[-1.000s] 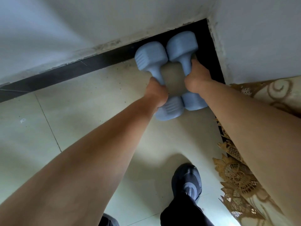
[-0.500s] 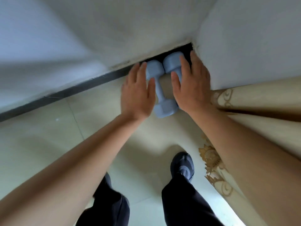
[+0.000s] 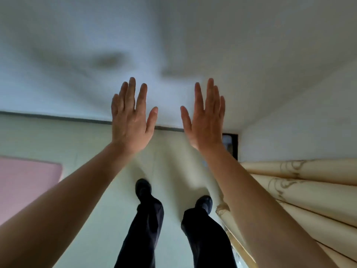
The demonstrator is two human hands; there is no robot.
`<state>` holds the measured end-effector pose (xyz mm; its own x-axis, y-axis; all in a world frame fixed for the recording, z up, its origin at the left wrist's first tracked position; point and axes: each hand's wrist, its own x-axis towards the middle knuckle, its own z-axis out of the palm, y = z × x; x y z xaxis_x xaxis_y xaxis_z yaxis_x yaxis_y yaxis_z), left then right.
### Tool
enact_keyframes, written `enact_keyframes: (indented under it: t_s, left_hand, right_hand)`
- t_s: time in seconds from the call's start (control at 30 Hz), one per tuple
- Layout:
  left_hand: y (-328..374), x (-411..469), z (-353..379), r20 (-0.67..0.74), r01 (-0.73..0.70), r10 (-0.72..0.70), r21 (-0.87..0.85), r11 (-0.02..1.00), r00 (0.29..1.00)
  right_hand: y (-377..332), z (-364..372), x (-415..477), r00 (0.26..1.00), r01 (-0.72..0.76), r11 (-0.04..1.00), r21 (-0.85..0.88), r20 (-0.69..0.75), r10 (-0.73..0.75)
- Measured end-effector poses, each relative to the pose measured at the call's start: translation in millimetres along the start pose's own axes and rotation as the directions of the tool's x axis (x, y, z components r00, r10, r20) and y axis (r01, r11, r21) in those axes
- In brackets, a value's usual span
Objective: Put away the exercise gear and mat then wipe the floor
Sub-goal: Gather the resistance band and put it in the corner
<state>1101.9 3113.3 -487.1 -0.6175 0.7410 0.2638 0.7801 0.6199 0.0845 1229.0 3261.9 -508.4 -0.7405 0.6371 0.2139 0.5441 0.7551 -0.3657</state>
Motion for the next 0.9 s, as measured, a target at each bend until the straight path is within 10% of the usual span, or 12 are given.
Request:
enact_keyframes:
  t_s: [0.33, 0.9]
  left_hand:
    - [-159.2, -121.7, -373.3, -0.431, 0.418, -0.313, 0.175, 0.891, 0.847]
    - [-376.8, -724.9, -640.7, -0.643, 0.926, -0.668, 0.232, 0.297, 0.375]
  right_hand:
    - [-317.7, -216.2, 19.0, 0.825, 0.544, 0.836, 0.069, -0.223, -0.519]
    - [-821.2, -195.0, -428.0, 0.275, 0.930, 0.207, 0.302, -0.204, -0.939]
